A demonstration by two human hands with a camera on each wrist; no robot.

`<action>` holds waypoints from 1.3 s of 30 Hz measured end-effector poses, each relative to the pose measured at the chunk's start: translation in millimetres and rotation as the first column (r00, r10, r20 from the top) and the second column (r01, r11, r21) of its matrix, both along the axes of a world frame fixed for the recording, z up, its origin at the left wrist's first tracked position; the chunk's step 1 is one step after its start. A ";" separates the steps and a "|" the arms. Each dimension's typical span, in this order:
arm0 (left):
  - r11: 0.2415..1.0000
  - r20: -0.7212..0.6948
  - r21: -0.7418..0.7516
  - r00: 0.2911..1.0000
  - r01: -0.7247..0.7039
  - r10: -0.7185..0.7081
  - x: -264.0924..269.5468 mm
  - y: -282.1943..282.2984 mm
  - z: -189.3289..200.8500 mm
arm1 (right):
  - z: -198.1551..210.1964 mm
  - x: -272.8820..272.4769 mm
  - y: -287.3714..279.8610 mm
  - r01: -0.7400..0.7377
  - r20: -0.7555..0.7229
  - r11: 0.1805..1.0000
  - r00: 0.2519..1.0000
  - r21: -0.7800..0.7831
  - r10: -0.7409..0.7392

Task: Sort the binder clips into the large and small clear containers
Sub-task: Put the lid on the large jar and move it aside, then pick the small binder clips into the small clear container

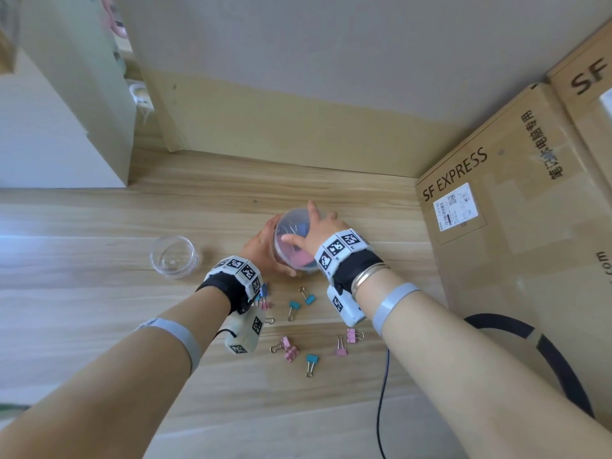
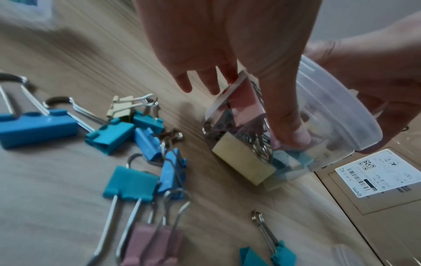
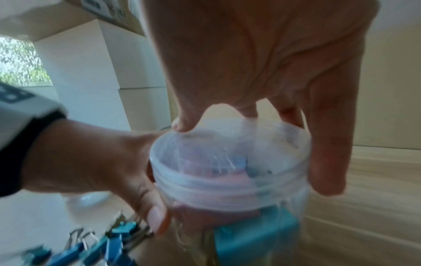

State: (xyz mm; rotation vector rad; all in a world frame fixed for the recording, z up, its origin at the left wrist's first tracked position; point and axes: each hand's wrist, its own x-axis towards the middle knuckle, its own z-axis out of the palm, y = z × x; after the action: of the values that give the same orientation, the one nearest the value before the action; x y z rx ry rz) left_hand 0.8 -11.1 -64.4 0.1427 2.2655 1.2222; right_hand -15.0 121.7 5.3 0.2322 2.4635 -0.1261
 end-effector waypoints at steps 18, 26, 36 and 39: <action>0.997 -0.052 -0.070 0.998 -0.027 0.023 0.7 2.1 -0.4 | -5.3 16.6 21.3 0.011 -0.169 0.964 0.984 -0.267 -0.058; 0.967 -0.017 0.066 0.969 -0.245 0.246 -11.2 -3.7 14.1 | -19.5 2.2 18.7 0.387 -0.187 0.774 0.824 -0.502 -0.534; 0.948 -0.111 -0.139 0.956 -0.286 0.272 -105.6 -57.6 44.0 | -24.6 -81.8 -53.1 0.303 -0.151 0.695 0.847 -0.652 -0.510; 0.946 -0.079 -0.171 0.961 -0.275 0.265 -118.4 -70.4 36.2 | -24.4 -92.3 -65.1 0.299 -0.128 0.681 0.856 -0.668 -0.501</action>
State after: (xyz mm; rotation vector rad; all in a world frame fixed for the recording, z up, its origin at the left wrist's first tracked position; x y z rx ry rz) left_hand -117.6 -81.5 -28.2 -0.2124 2.4929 1.1476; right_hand -107.3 56.6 -19.0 0.4900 2.4539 -1.2543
